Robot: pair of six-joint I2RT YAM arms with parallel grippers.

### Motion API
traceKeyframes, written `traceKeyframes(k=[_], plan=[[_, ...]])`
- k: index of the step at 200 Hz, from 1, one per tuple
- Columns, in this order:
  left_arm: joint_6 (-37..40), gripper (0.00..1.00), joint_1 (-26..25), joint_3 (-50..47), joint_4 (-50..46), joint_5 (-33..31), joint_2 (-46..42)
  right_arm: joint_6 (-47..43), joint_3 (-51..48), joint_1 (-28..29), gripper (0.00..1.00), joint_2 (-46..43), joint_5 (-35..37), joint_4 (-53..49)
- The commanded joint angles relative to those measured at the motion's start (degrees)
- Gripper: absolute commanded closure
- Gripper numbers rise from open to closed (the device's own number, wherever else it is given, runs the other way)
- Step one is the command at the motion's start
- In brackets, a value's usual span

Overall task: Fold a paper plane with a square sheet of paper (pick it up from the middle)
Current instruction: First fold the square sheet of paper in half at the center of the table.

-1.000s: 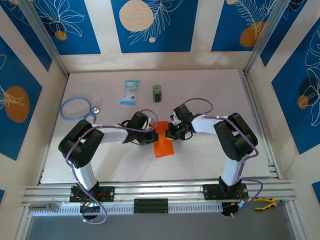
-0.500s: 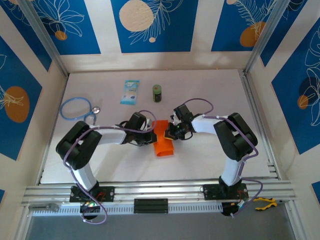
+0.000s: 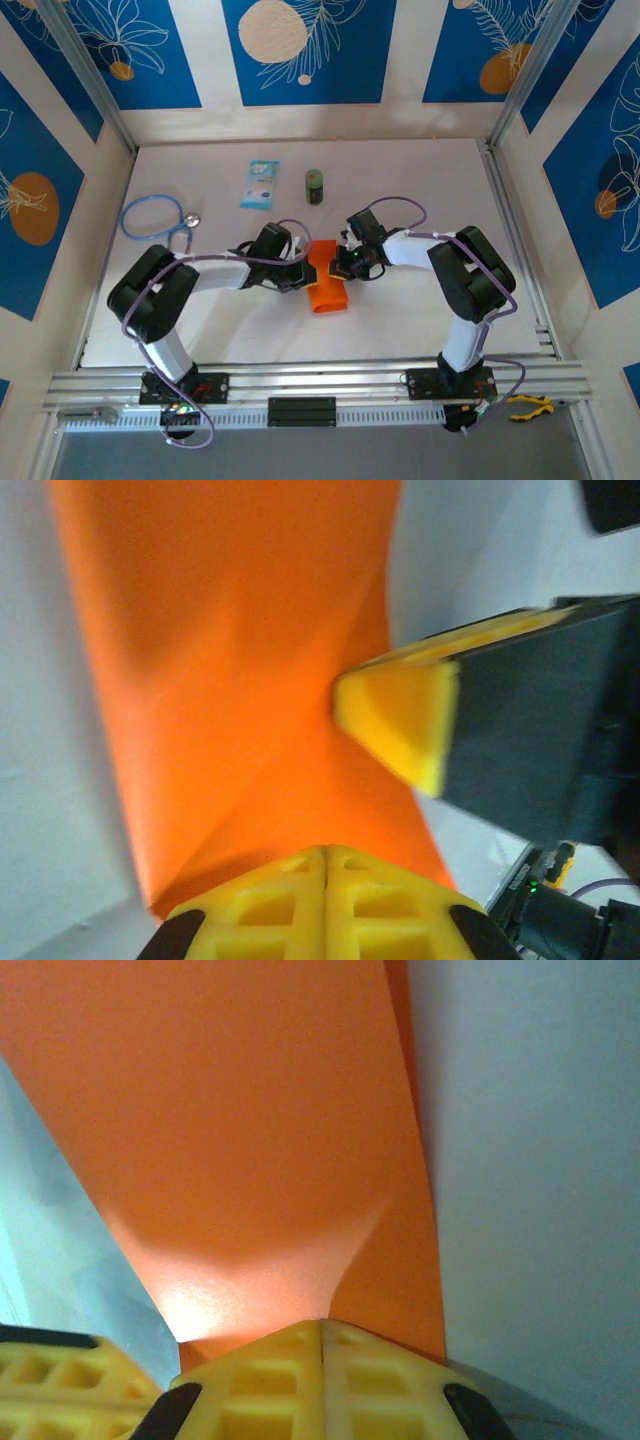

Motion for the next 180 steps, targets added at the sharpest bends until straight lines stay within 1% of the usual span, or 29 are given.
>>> traceKeyframes(k=[1, 28, 44, 92, 129, 151, 180], plan=[[1.5, 1.0, -0.4, -2.1, -2.6, -0.1, 1.6, 0.7, -3.1, 0.5, 1.0, 2.2, 5.6, -6.3], [4.8, 1.0, -0.4, -2.4, -7.5, -2.4, 1.2, 0.9, -3.9, 0.5, 1.0, 2.2, 5.6, -6.0], [5.5, 1.0, -0.4, -2.0, -8.9, -2.8, 0.2, 0.9, -4.1, 0.5, 1.0, 2.1, 5.7, -5.9], [3.7, 1.0, -1.0, 1.5, -8.9, -0.6, -4.8, 1.1, -3.9, 0.5, 1.0, 1.3, 5.7, -6.0], [1.0, 1.0, -2.2, 2.6, -5.4, 2.1, -2.5, 1.2, -3.8, 0.6, 1.0, 1.1, 5.9, -6.1], [0.5, 1.0, -2.8, 1.7, -5.1, 1.8, -0.4, 1.2, -3.8, 0.7, 1.0, 1.2, 5.9, -6.2], [1.2, 1.0, -3.1, -1.1, -5.5, -0.1, -0.1, 1.2, -4.0, 0.7, 1.0, 1.1, 6.0, -6.2]])
